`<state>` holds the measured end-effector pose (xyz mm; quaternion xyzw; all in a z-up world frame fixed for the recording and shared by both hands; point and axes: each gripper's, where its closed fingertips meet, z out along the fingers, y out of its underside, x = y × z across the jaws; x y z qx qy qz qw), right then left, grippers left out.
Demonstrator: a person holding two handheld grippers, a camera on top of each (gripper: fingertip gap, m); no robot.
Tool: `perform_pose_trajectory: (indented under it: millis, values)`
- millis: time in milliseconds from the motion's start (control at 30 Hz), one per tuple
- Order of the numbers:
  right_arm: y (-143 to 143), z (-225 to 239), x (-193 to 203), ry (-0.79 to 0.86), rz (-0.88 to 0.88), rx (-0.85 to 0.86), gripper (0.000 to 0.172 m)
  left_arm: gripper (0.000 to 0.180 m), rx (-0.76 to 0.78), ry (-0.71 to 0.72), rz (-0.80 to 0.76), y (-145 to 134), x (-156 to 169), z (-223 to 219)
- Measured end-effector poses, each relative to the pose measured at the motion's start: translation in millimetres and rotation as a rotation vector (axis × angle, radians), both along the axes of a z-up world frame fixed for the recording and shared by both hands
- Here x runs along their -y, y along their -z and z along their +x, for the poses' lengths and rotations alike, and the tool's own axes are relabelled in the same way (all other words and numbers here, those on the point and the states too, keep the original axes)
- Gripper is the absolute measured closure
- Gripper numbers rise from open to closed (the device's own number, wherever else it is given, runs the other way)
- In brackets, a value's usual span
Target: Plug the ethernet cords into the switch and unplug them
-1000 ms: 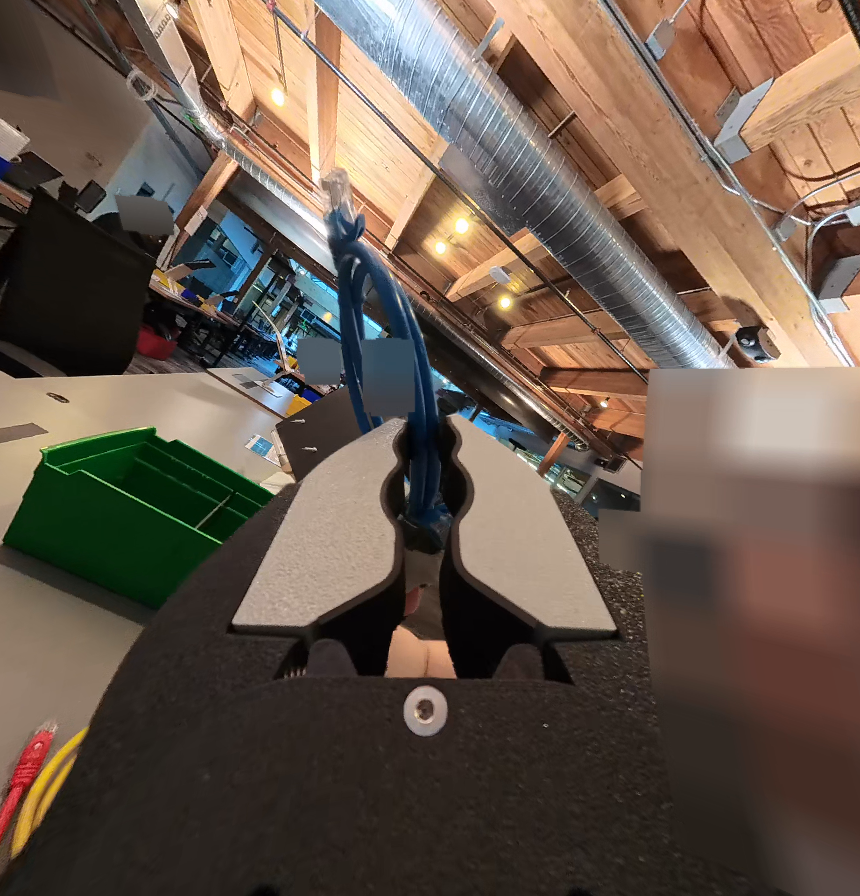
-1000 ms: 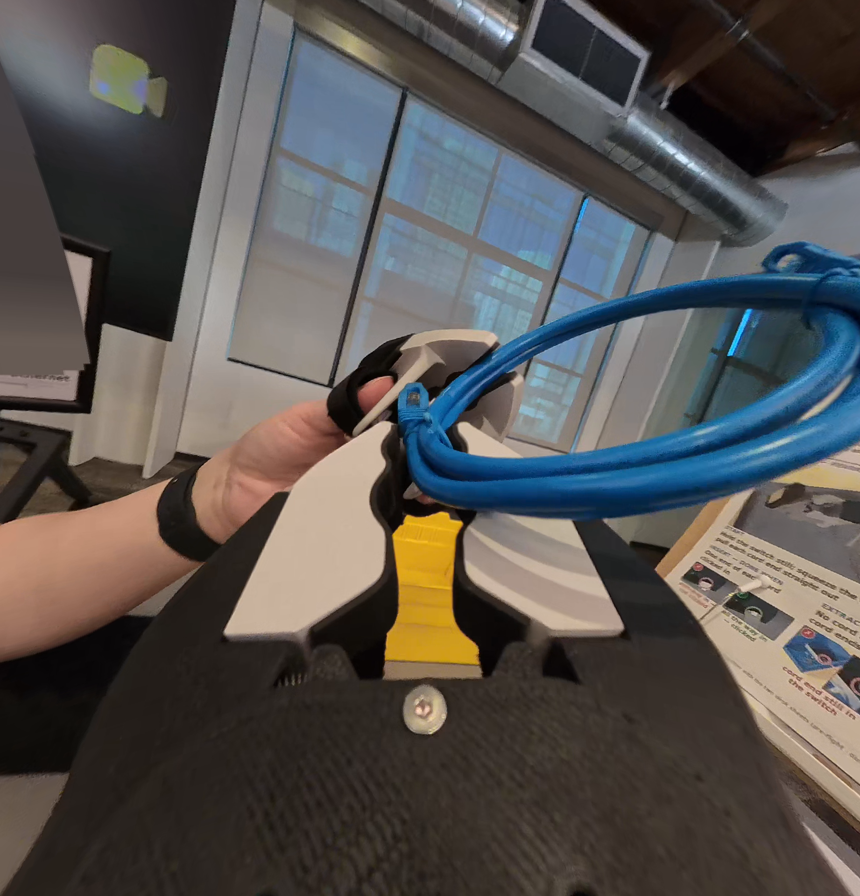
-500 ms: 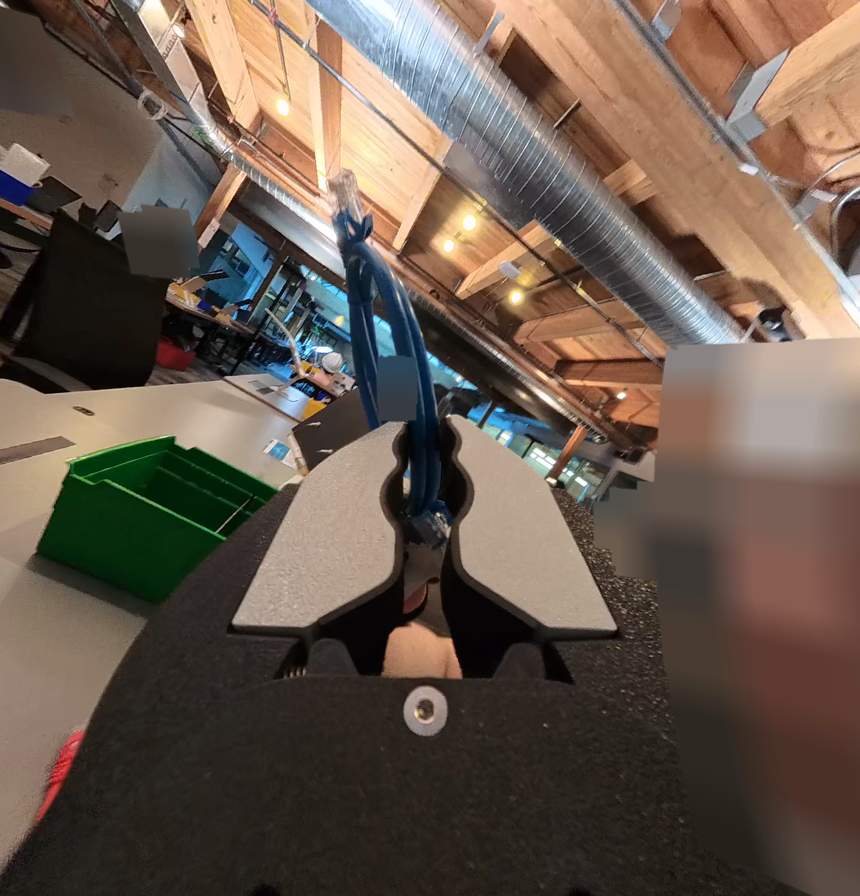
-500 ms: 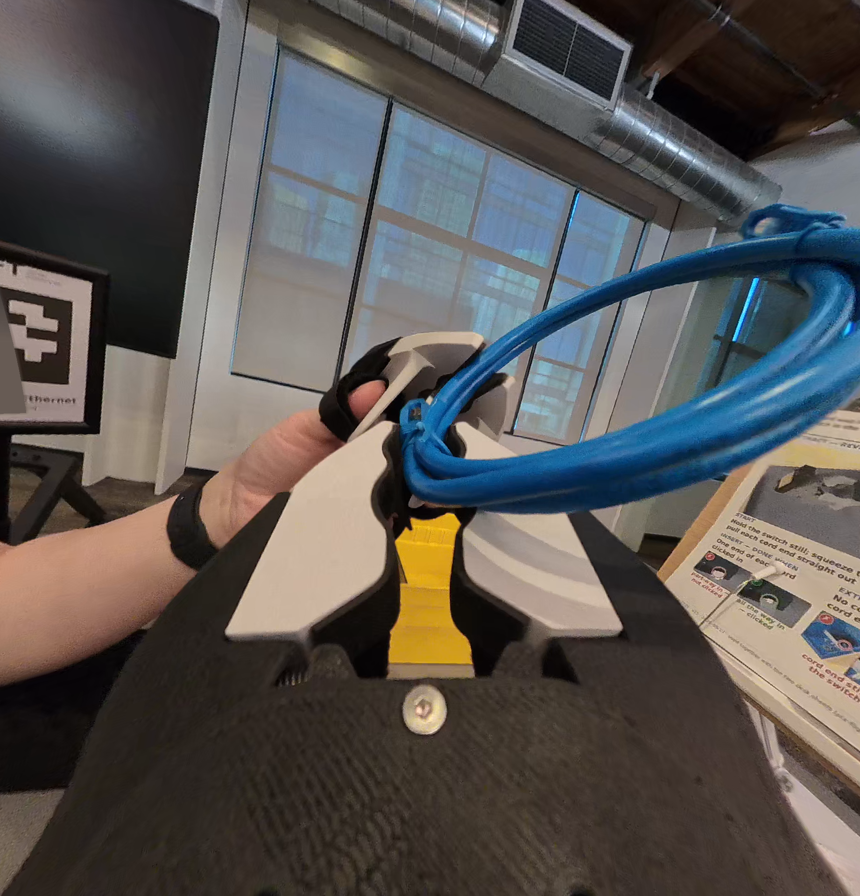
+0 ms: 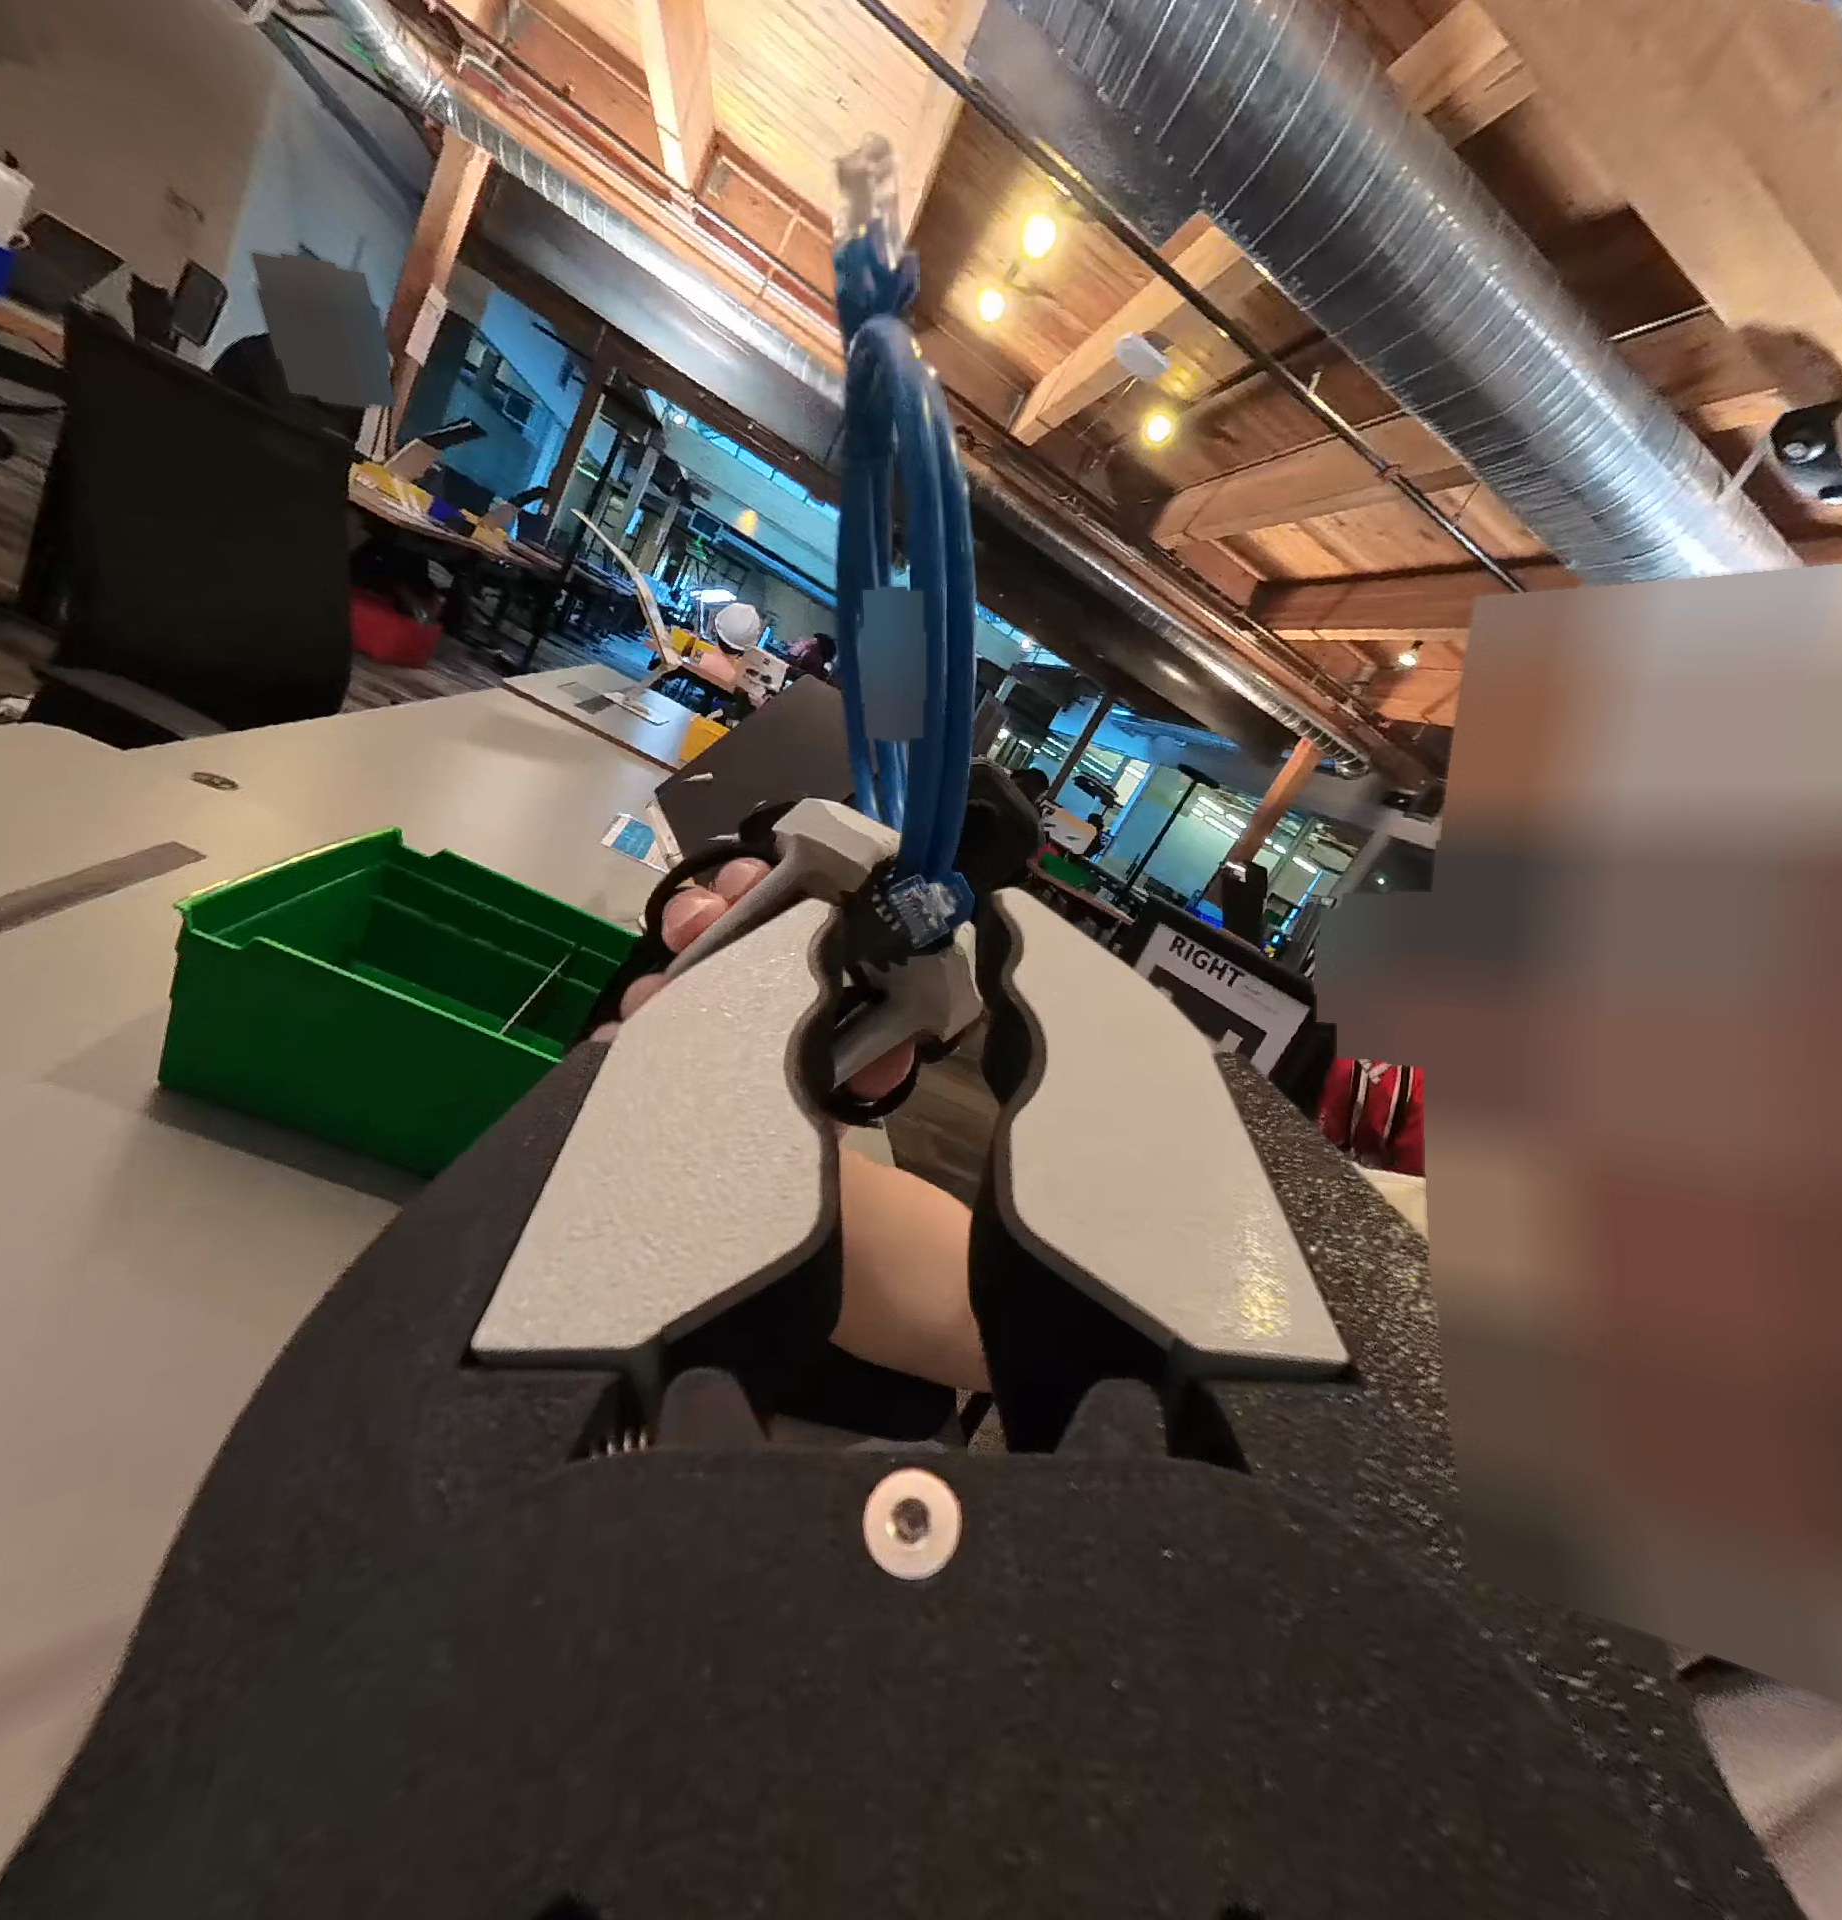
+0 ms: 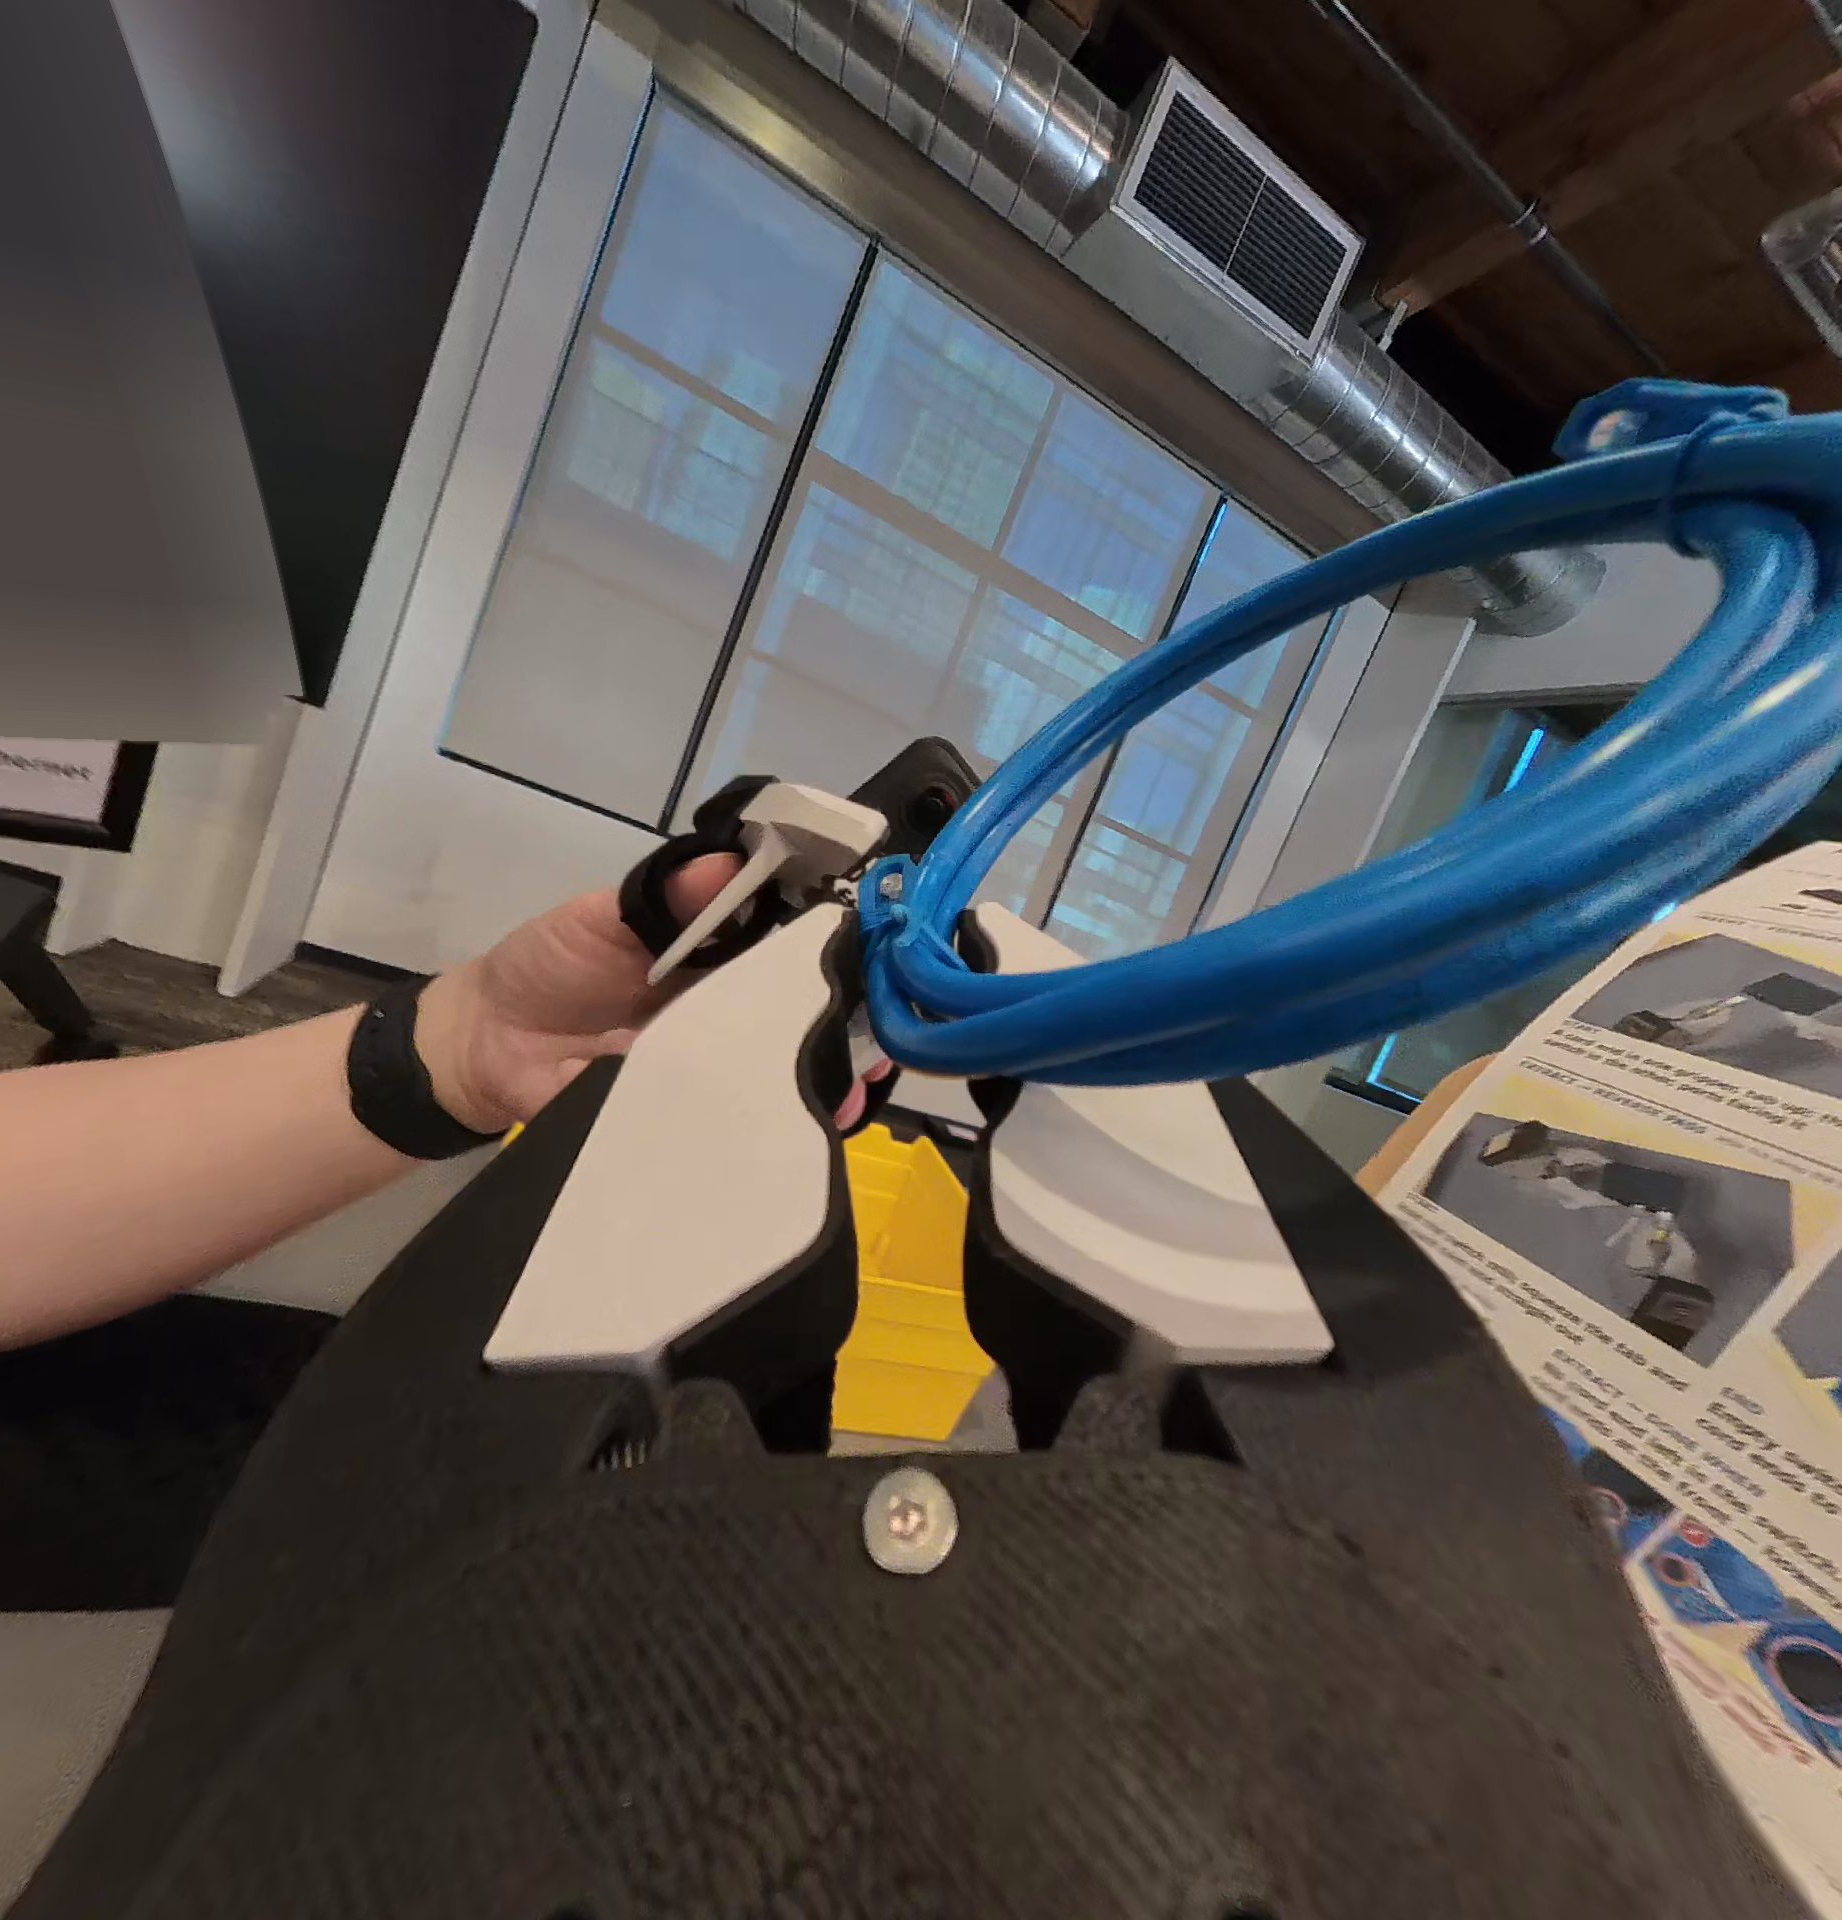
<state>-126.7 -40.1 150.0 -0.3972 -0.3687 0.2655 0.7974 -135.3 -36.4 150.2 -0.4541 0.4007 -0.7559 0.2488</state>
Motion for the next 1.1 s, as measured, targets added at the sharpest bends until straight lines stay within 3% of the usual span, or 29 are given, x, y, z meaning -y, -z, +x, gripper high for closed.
perform_pose_trajectory:
  millis: [200, 800, 900, 1100]
  values:
    - [7, 1, -6, 0.049, 0.026, 0.049, 0.153, 0.171, -0.049, 0.004, -0.023, 7, 1, 6]
    - [12, 0, -12, 0.044, -0.031, 0.047, 0.153, 0.17, -0.068, 0.031, -0.089, 11, -5, 7]
    - [6, 6, -11, 0.028, -0.038, -0.003, 0.154, 0.155, -0.062, -0.057, -0.05, 9, -15, 5]
    - [-3, 33, -20, 0.072, -0.082, -0.09, 0.154, 0.152, -0.173, -0.359, 0.177, 18, -49, -13]
